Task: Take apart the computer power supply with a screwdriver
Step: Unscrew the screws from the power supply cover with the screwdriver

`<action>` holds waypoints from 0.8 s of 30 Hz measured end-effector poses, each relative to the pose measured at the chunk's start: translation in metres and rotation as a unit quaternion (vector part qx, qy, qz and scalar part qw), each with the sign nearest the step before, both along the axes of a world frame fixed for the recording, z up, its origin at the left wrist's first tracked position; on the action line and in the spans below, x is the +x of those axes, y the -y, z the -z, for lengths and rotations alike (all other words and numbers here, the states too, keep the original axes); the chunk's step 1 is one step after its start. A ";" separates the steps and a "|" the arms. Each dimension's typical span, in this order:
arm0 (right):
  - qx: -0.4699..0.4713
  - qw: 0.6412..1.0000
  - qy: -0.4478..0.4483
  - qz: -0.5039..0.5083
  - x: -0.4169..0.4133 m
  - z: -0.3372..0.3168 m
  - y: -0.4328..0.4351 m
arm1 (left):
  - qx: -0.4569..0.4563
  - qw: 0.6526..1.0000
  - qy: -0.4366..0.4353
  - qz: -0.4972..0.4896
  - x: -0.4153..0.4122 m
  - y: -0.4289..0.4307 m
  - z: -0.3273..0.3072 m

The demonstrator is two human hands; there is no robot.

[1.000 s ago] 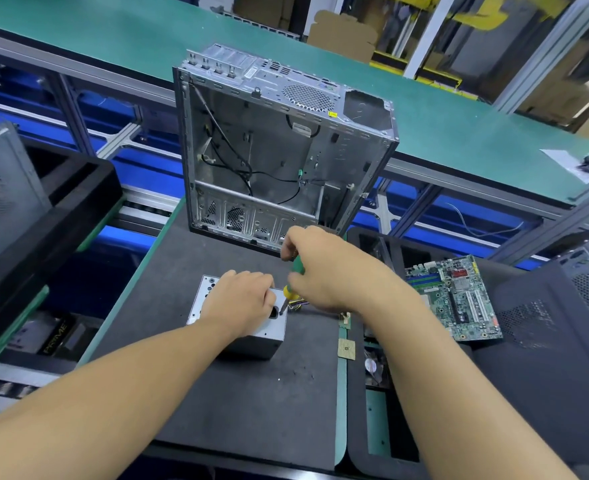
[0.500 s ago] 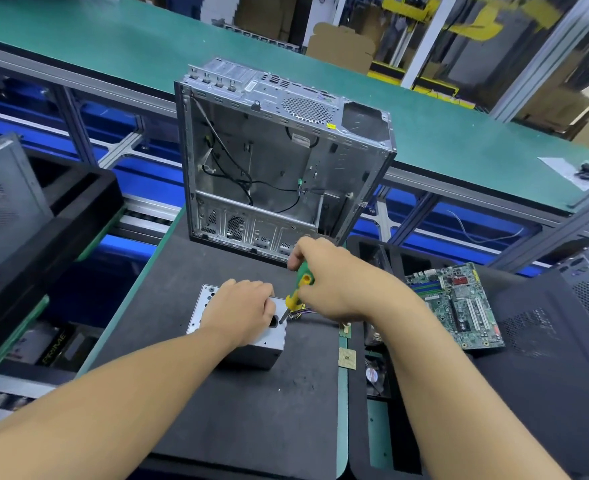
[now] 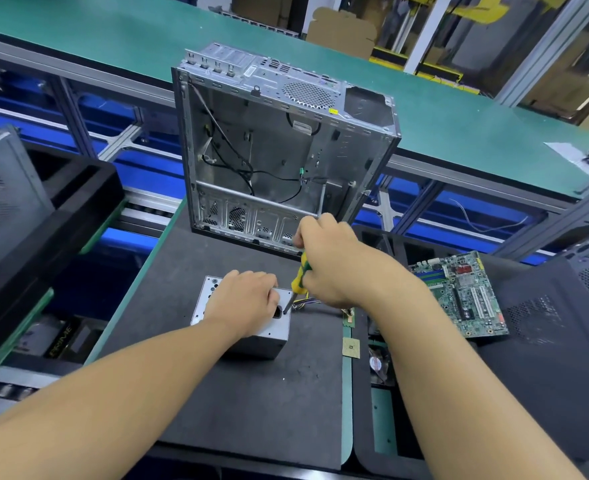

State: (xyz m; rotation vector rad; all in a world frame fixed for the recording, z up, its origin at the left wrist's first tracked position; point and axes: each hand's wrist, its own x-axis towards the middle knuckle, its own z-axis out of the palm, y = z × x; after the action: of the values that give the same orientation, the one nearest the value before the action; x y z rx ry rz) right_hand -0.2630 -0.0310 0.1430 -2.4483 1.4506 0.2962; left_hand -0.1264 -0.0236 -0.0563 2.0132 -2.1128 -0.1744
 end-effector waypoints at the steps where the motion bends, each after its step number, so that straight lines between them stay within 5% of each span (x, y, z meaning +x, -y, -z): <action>1: -0.010 1.000 0.003 0.011 0.001 0.002 -0.002 | -0.001 1.000 -0.003 0.000 -0.001 0.000 0.000; 7: -0.104 0.994 0.018 0.015 0.005 0.010 -0.005 | 0.007 1.000 -0.007 0.003 0.001 0.000 0.001; 12: -0.008 1.000 0.003 -0.004 0.005 -0.001 -0.001 | 0.003 1.000 0.005 0.008 0.001 0.000 0.001; 20: -0.153 0.988 -0.035 -0.003 0.010 0.003 -0.003 | 0.007 1.000 0.000 0.012 0.002 0.000 0.001; 24: -0.051 0.999 -0.010 -0.008 0.008 -0.001 -0.002 | -0.006 1.000 -0.007 0.010 0.002 -0.001 0.001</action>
State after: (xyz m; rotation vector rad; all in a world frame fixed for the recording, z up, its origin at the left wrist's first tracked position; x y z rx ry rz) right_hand -0.2552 -0.0293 0.1444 -2.5442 1.4910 0.2580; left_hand -0.1248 -0.0231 -0.0568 1.9783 -2.1213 -0.1774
